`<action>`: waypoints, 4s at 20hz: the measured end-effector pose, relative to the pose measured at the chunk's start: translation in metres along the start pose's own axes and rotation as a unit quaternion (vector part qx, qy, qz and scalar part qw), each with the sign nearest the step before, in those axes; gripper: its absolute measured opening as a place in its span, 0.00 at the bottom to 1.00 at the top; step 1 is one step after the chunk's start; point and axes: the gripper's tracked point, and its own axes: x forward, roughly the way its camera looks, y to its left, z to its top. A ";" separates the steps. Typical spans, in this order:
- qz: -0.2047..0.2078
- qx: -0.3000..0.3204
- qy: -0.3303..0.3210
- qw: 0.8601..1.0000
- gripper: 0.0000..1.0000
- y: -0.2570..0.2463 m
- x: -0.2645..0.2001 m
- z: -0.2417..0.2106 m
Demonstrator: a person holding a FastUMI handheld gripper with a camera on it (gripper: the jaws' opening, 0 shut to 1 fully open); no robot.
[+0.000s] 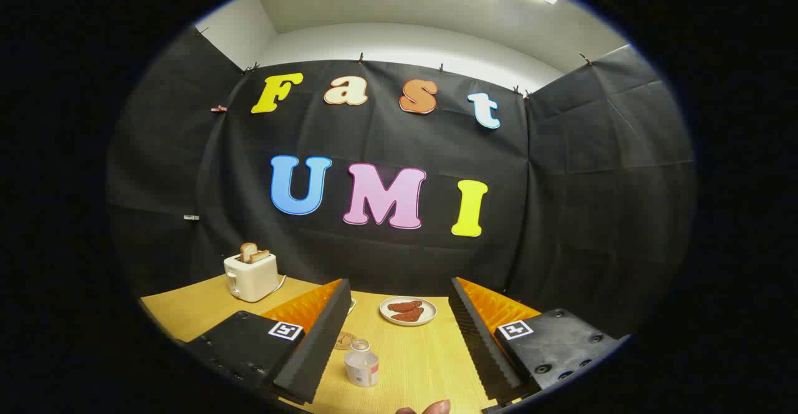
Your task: Take the bottle from table, then pour the juice into the cup, finally place the bottle on the coaster
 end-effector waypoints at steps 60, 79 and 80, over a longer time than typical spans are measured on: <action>0.029 0.028 0.078 0.996 0.97 0.074 0.078 -0.280; -0.019 -0.105 0.081 0.991 0.74 0.060 0.115 -0.204; -0.011 -0.113 0.086 0.990 0.74 0.065 0.117 -0.202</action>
